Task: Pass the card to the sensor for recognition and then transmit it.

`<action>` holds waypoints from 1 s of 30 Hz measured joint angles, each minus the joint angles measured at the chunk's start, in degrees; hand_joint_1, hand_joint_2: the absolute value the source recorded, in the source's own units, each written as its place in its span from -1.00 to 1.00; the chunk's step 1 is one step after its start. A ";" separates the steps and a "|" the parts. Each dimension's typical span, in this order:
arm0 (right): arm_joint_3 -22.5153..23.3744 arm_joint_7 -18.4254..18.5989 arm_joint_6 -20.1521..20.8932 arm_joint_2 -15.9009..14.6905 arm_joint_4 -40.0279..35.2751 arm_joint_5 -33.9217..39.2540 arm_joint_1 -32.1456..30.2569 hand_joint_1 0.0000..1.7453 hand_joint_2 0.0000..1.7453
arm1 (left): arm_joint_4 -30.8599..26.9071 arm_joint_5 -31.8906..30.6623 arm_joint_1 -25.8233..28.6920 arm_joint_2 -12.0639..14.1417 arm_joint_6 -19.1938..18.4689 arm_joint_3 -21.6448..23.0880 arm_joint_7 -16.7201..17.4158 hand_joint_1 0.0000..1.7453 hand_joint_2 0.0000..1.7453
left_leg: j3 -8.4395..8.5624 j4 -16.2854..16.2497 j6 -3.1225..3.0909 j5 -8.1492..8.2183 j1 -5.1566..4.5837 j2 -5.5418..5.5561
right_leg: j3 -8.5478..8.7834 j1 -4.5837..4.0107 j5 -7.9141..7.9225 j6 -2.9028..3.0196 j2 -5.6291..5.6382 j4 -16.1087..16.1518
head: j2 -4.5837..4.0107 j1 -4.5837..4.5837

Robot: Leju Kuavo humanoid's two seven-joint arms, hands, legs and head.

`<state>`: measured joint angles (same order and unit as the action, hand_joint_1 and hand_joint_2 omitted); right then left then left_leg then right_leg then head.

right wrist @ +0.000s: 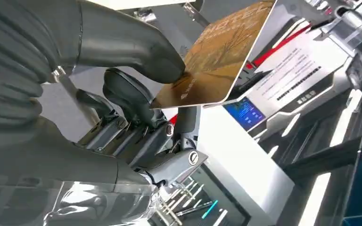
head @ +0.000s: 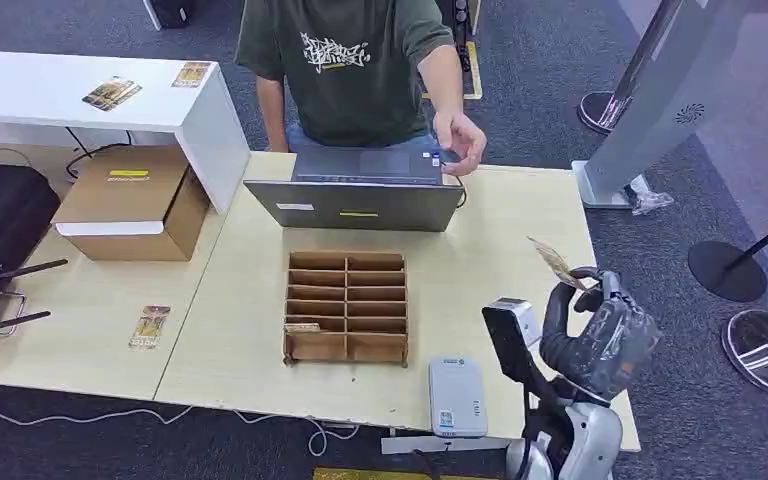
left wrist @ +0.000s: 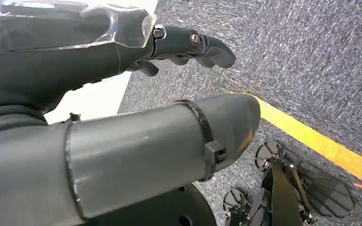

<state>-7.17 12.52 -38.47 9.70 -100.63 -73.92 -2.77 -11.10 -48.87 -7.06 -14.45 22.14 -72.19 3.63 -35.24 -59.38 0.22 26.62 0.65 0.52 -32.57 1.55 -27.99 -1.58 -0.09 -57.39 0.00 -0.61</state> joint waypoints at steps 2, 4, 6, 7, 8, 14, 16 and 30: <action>0.48 -0.72 -0.02 0.26 -0.02 0.24 0.21 1.00 1.00 | 0.00 0.00 -0.01 0.00 0.00 0.00 0.00 -1.00 -1.00 | 0.00 0.00 0.00 0.00 0.00 0.00 | 0.00 0.00 0.00 0.00 0.00 0.00 | 0.00 0.00; 1.40 -3.64 -0.02 0.98 0.00 1.38 0.99 1.00 1.00 | 0.00 0.00 -0.01 -0.02 0.00 0.00 -0.02 -1.00 -1.00 | -0.01 0.00 0.00 0.00 0.00 0.00 | 0.00 0.00 0.00 0.00 0.01 0.00 | 0.00 0.00; 2.05 -6.53 0.00 1.92 0.28 1.75 2.74 1.00 1.00 | 0.00 -0.04 -0.01 -0.07 0.00 0.00 -0.07 -1.00 -1.00 | 0.00 0.00 0.00 0.00 0.00 -0.02 | 0.00 0.00 0.00 0.00 0.03 -0.01 | 0.00 -0.02; 2.25 -7.46 0.00 2.34 0.66 1.68 4.15 1.00 1.00 | 0.00 -0.22 -0.03 -0.11 0.00 0.00 -0.09 -1.00 -1.00 | 0.00 0.00 0.00 0.00 0.00 -0.03 | 0.00 0.00 0.00 0.00 0.04 -0.01 | 0.00 -0.02; 2.34 -7.91 0.00 2.73 1.25 1.44 5.52 1.00 1.00 | 0.00 -0.48 -0.03 -0.15 0.00 0.00 -0.11 -1.00 -1.00 | 0.00 0.00 -0.01 -0.01 0.00 -0.04 | 0.00 0.00 0.01 0.00 0.04 -0.01 | 0.00 0.00; 1.75 -8.66 0.00 4.13 6.93 0.41 15.23 1.00 1.00 | 0.00 -2.03 -0.25 -0.26 -0.17 0.55 1.12 -1.00 -1.00 | 0.01 0.00 0.01 -0.09 0.00 -0.06 | 0.02 0.00 0.09 0.00 0.03 -0.03 | 0.00 0.00; 0.68 -8.68 0.02 4.52 9.89 -0.20 18.82 1.00 1.00 | 0.00 -2.71 -0.38 -0.26 -0.20 0.90 1.62 -1.00 -1.00 | 0.02 0.00 0.02 -0.10 0.00 -0.08 | 0.02 0.00 0.12 0.02 0.06 -0.04 | 0.00 -0.02; -7.35 -5.94 0.46 6.78 32.69 -4.20 40.30 1.00 1.00 | 0.00 -5.24 -1.43 -0.55 -0.39 4.08 3.35 -1.00 -1.00 | 0.02 0.00 0.03 -0.14 0.01 -0.13 | 0.00 -0.01 0.12 0.02 0.10 -0.07 | 0.00 0.00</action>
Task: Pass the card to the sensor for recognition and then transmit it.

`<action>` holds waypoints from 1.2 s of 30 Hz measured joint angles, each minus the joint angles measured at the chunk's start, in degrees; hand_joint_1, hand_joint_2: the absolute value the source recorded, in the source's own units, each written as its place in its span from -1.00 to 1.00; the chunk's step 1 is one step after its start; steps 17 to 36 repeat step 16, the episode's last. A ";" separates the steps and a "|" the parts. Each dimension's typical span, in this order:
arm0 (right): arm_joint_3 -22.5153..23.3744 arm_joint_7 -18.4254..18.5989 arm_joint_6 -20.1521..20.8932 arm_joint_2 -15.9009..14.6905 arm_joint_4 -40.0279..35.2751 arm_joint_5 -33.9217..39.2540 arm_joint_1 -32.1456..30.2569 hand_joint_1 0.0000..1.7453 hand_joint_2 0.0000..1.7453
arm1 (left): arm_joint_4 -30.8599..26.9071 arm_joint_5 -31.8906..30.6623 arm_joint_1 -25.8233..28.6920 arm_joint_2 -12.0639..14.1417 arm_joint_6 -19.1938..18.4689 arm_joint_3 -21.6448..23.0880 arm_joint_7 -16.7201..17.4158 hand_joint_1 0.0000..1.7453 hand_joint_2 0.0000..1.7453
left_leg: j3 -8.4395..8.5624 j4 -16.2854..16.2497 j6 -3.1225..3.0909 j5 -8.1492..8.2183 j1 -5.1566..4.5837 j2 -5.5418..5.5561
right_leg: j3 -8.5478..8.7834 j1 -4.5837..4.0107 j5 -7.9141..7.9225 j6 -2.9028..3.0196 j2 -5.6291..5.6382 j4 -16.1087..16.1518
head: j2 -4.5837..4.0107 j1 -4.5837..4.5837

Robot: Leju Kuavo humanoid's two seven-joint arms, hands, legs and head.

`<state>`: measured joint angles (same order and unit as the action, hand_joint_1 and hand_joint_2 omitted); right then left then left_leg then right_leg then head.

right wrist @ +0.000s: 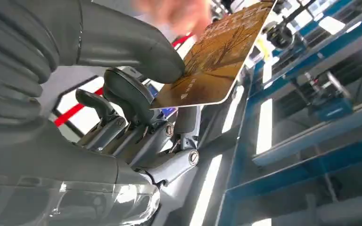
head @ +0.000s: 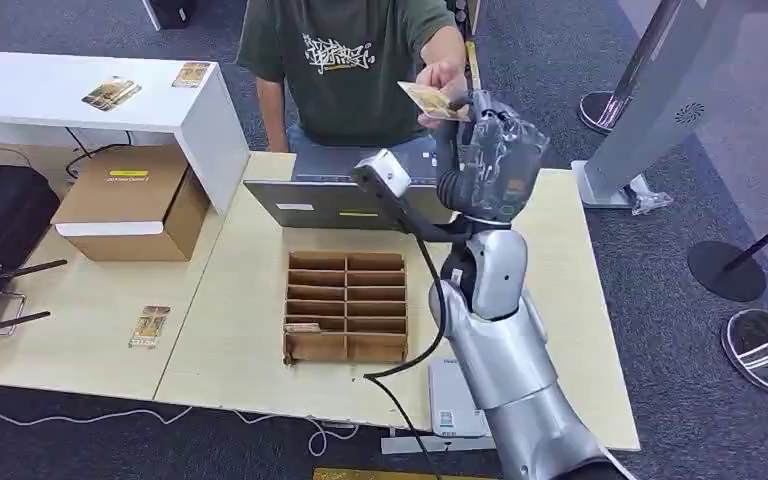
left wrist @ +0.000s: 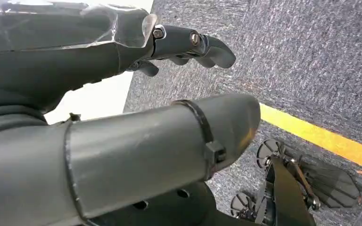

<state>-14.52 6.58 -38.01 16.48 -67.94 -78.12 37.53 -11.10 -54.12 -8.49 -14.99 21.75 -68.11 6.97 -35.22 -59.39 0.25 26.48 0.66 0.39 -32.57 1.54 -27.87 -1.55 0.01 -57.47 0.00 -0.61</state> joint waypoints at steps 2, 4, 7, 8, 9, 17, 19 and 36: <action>-0.85 0.57 0.00 0.50 4.02 -0.94 2.79 1.00 1.00 | 0.00 -0.64 -0.07 -0.02 0.00 0.59 0.28 -1.00 -1.00 | 0.01 0.00 0.00 0.00 0.01 -0.01 | 0.00 -0.01 0.00 0.00 0.01 0.00 | 0.00 0.00; -1.68 1.53 -0.04 1.00 8.13 -2.07 5.55 1.00 1.00 | 0.00 -1.33 -0.27 -0.02 -0.17 1.09 0.76 -1.00 -1.00 | 0.01 0.00 0.01 -0.01 0.01 -0.01 | 0.00 -0.01 0.00 0.00 0.02 -0.01 | 0.00 0.00; -2.51 3.01 -0.28 1.38 15.19 -3.45 9.64 1.00 1.00 | 0.00 -2.45 -0.73 0.00 -0.77 2.06 1.29 -1.00 -1.00 | 0.01 0.00 0.01 -0.01 0.01 0.01 | 0.01 -0.01 0.01 0.01 -0.02 -0.01 | 0.00 0.00; -2.69 3.15 -0.39 1.38 17.29 -3.50 10.72 1.00 1.00 | 0.00 -2.65 -0.80 0.02 -0.81 2.30 1.31 -1.00 -1.00 | 0.02 0.00 0.01 -0.01 0.01 0.01 | 0.01 -0.01 0.01 0.00 -0.01 -0.01 | 0.00 0.00; -2.82 3.17 -0.39 1.38 18.88 -3.52 11.55 1.00 1.00 | 0.00 -2.78 -0.88 0.02 -0.85 2.49 1.38 -1.00 -1.00 | 0.02 -0.01 0.01 -0.01 0.01 0.01 | 0.01 0.00 0.01 0.00 -0.01 -0.01 | 0.00 -0.02; -2.88 5.44 -0.46 1.38 28.32 -4.37 16.13 1.00 1.00 | 0.00 -3.00 -0.96 0.04 -0.87 3.43 1.83 -1.00 -1.00 | 0.01 -0.02 0.01 -0.01 0.00 0.02 | 0.00 0.01 0.01 0.00 -0.01 0.00 | 0.00 0.00; -2.88 5.44 -0.46 1.38 28.32 -4.37 16.13 1.00 1.00 | 0.00 -3.00 -0.96 0.04 -0.87 3.43 1.83 -1.00 -1.00 | 0.01 -0.02 0.01 -0.01 0.00 0.02 | 0.00 0.01 0.01 0.00 -0.01 0.00 | 0.00 0.00; -2.88 5.44 -0.46 1.38 28.32 -4.37 16.13 1.00 1.00 | 0.00 -3.00 -0.96 0.04 -0.87 3.43 1.83 -1.00 -1.00 | 0.01 -0.02 0.01 -0.01 0.00 0.02 | 0.00 0.01 0.01 0.00 -0.01 0.00 | 0.00 0.00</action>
